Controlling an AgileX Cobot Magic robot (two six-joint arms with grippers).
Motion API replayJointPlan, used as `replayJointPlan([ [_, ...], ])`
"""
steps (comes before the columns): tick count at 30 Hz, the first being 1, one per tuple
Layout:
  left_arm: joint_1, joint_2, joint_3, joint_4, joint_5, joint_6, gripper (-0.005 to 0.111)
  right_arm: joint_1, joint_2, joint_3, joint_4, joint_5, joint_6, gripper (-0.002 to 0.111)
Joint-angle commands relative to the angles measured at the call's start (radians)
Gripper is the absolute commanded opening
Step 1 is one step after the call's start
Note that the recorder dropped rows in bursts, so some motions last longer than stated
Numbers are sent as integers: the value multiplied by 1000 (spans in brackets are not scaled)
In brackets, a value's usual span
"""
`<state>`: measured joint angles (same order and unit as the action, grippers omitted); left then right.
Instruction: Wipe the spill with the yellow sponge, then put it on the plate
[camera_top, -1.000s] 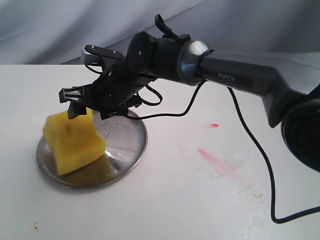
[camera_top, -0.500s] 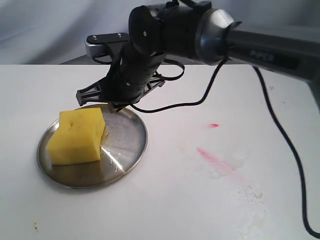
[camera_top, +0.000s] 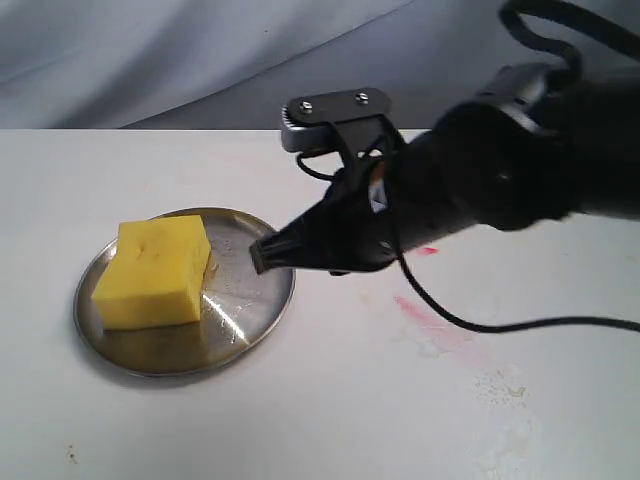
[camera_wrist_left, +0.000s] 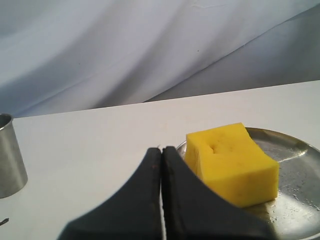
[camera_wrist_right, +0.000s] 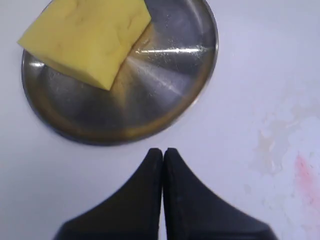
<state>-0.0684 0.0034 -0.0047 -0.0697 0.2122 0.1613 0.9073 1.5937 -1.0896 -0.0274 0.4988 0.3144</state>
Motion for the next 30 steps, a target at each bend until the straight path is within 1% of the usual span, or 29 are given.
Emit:
replayJointPlan([
  [1, -1, -3, 5, 1, -7, -2, 0, 1, -139, 162, -14, -73, 8, 0],
  [8, -1, -3, 5, 1, -7, -2, 0, 1, -310, 345, -14, -233, 120, 0],
  [12, -1, -3, 5, 1, -7, -2, 0, -4, -418, 427, -34, -256, 121, 0],
  [13, -1, -3, 5, 1, -7, -2, 0, -18, -446, 452, -40, -256, 121, 0],
  [16, -1, -3, 5, 1, -7, -2, 0, -104, -537, 539, -40, -275, 92, 0],
  [18, -1, -3, 5, 1, -7, -2, 0, -255, -683, 680, -25, -362, 56, 0],
  [19, -1, -3, 5, 1, -7, -2, 0, -288, -717, 709, -20, -386, 48, 0],
  [20, -1, -3, 5, 1, -7, -2, 0, -368, -799, 778, -9, -438, 13, 0],
  [21, -1, -3, 5, 1, -7, -2, 0, -403, -840, 803, -9, -451, 7, 0],
  [22, -1, -3, 5, 1, -7, -2, 0, -462, -916, 853, -9, -456, -20, 0],
  [26, -1, -3, 5, 1, -7, -2, 0, -580, -1112, 939, -13, -468, -82, 0],
  [30, -1, -3, 5, 1, -7, -2, 0, -648, -1304, 1008, -13, -485, -175, 0],
])
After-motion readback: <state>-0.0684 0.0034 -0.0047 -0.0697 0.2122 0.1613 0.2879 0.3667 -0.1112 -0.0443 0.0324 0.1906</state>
